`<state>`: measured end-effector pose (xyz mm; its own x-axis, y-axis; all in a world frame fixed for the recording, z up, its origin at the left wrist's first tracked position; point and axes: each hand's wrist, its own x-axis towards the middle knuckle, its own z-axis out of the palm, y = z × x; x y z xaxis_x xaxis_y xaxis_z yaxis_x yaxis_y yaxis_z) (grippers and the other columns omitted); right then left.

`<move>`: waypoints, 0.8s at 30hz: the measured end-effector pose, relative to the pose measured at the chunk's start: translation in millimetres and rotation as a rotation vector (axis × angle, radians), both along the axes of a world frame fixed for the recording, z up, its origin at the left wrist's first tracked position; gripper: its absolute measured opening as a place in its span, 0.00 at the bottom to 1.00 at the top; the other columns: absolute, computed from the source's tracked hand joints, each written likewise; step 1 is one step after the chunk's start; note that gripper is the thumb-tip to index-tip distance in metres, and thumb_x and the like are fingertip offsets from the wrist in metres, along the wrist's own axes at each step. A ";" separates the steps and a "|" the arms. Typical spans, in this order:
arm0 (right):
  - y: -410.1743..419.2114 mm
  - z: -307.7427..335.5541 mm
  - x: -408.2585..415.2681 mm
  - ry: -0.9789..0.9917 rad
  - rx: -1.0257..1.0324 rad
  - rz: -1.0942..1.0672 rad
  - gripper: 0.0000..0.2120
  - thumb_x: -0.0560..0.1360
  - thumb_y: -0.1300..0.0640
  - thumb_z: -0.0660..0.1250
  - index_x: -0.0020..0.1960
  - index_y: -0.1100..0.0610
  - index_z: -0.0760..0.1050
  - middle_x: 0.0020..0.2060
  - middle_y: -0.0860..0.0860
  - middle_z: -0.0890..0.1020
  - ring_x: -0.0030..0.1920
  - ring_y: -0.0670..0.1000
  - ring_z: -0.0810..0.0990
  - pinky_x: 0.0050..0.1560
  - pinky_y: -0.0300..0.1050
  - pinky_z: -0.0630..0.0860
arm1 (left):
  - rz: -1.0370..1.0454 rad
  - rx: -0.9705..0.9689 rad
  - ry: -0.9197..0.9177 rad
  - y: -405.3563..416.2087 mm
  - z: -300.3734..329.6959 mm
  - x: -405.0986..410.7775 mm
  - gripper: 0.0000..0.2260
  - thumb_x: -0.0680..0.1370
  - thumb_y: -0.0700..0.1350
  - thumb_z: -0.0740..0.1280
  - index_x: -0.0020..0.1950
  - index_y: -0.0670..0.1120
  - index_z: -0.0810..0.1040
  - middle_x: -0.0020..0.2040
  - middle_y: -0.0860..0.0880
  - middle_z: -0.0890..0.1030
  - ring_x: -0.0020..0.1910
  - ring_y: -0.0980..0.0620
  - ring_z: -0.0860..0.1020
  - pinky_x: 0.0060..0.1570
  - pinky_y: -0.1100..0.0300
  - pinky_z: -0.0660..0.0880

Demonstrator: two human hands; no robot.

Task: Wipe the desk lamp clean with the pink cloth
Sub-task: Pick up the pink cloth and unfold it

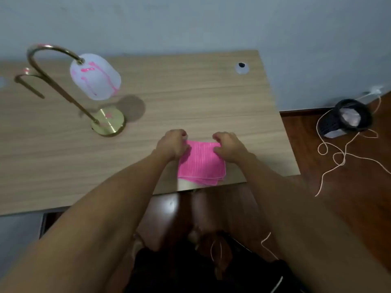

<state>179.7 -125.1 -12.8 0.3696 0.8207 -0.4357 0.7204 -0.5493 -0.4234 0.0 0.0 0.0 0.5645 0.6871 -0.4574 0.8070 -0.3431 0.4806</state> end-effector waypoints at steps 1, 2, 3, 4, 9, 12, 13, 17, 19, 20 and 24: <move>-0.7 -3.8 -0.4 -0.021 0.003 0.021 0.25 0.74 0.57 0.69 0.71 0.57 0.74 0.65 0.58 0.80 0.67 0.61 0.74 0.67 0.55 0.73 | 0.033 -0.014 -0.013 -1.5 -5.3 0.3 0.23 0.76 0.50 0.74 0.69 0.45 0.78 0.66 0.42 0.81 0.63 0.40 0.80 0.64 0.49 0.77; -0.6 -4.0 -0.9 -0.044 -0.002 0.019 0.24 0.73 0.55 0.70 0.69 0.56 0.76 0.64 0.56 0.80 0.66 0.61 0.74 0.66 0.54 0.73 | 0.078 -0.025 -0.031 -2.3 -8.6 0.8 0.24 0.74 0.51 0.76 0.68 0.45 0.78 0.64 0.42 0.82 0.61 0.41 0.81 0.64 0.49 0.78; -2.3 -7.7 -2.1 -0.057 -0.003 0.012 0.22 0.72 0.54 0.71 0.66 0.54 0.78 0.62 0.55 0.81 0.65 0.60 0.74 0.65 0.54 0.72 | 0.125 -0.041 -0.046 -5.2 -14.3 0.3 0.25 0.73 0.51 0.78 0.67 0.44 0.79 0.62 0.43 0.83 0.60 0.42 0.81 0.63 0.50 0.78; -5.0 -6.9 -4.8 -0.064 -0.023 -0.004 0.18 0.71 0.52 0.72 0.61 0.52 0.79 0.58 0.54 0.82 0.63 0.60 0.75 0.62 0.53 0.72 | 0.176 -0.061 -0.047 -9.6 -16.0 -0.2 0.25 0.71 0.51 0.79 0.66 0.44 0.79 0.59 0.44 0.84 0.58 0.42 0.81 0.62 0.51 0.78; -6.6 -10.2 -6.7 0.115 -0.022 -0.062 0.05 0.68 0.57 0.72 0.42 0.54 0.77 0.41 0.54 0.81 0.46 0.58 0.77 0.43 0.46 0.73 | 0.417 -0.196 -0.143 -15.1 -24.6 5.8 0.08 0.72 0.43 0.78 0.47 0.45 0.82 0.48 0.44 0.85 0.50 0.44 0.83 0.56 0.51 0.82; -6.9 -3.0 -8.3 0.287 0.007 -0.133 0.07 0.67 0.64 0.72 0.41 0.57 0.74 0.39 0.55 0.79 0.40 0.55 0.77 0.36 0.44 0.72 | 0.473 -0.361 -0.262 -14.5 -13.9 6.6 0.06 0.74 0.37 0.73 0.43 0.46 0.78 0.42 0.44 0.81 0.38 0.47 0.79 0.40 0.53 0.81; -7.4 1.4 -8.2 0.338 0.008 -0.162 0.08 0.68 0.65 0.71 0.43 0.58 0.74 0.41 0.55 0.80 0.40 0.55 0.78 0.36 0.46 0.75 | 0.484 -0.422 -0.307 -13.7 -6.4 6.9 0.07 0.75 0.36 0.72 0.43 0.46 0.77 0.40 0.45 0.80 0.35 0.50 0.77 0.34 0.56 0.77; -9.2 30.8 -9.8 0.574 0.025 -0.255 0.17 0.72 0.68 0.72 0.58 0.59 0.74 0.52 0.55 0.81 0.47 0.53 0.84 0.38 0.44 0.83 | 0.474 -0.466 -0.377 -6.4 28.7 6.9 0.10 0.74 0.37 0.70 0.38 0.49 0.74 0.34 0.50 0.73 0.35 0.52 0.69 0.34 0.60 0.65; -2.9 49.1 -10.4 0.657 0.037 -0.243 0.22 0.72 0.62 0.76 0.64 0.55 0.76 0.55 0.53 0.83 0.50 0.52 0.84 0.42 0.43 0.83 | 0.478 -0.468 -0.414 -1.6 50.3 4.8 0.09 0.74 0.38 0.70 0.38 0.49 0.75 0.36 0.48 0.73 0.37 0.50 0.69 0.39 0.57 0.67; 2.1 57.8 -10.3 0.670 0.036 -0.233 0.22 0.73 0.58 0.77 0.65 0.54 0.78 0.54 0.53 0.84 0.51 0.52 0.85 0.47 0.45 0.84 | 0.485 -0.471 -0.430 0.9 61.9 3.7 0.09 0.74 0.38 0.69 0.38 0.49 0.75 0.38 0.48 0.73 0.39 0.49 0.70 0.42 0.55 0.69; 25.1 100.5 -13.9 0.623 0.033 -0.160 0.19 0.72 0.49 0.78 0.61 0.55 0.82 0.50 0.53 0.88 0.51 0.54 0.87 0.57 0.52 0.84 | 0.488 -0.419 -0.509 15.6 106.0 -2.0 0.08 0.76 0.43 0.69 0.37 0.50 0.77 0.39 0.50 0.75 0.45 0.48 0.72 0.49 0.53 0.70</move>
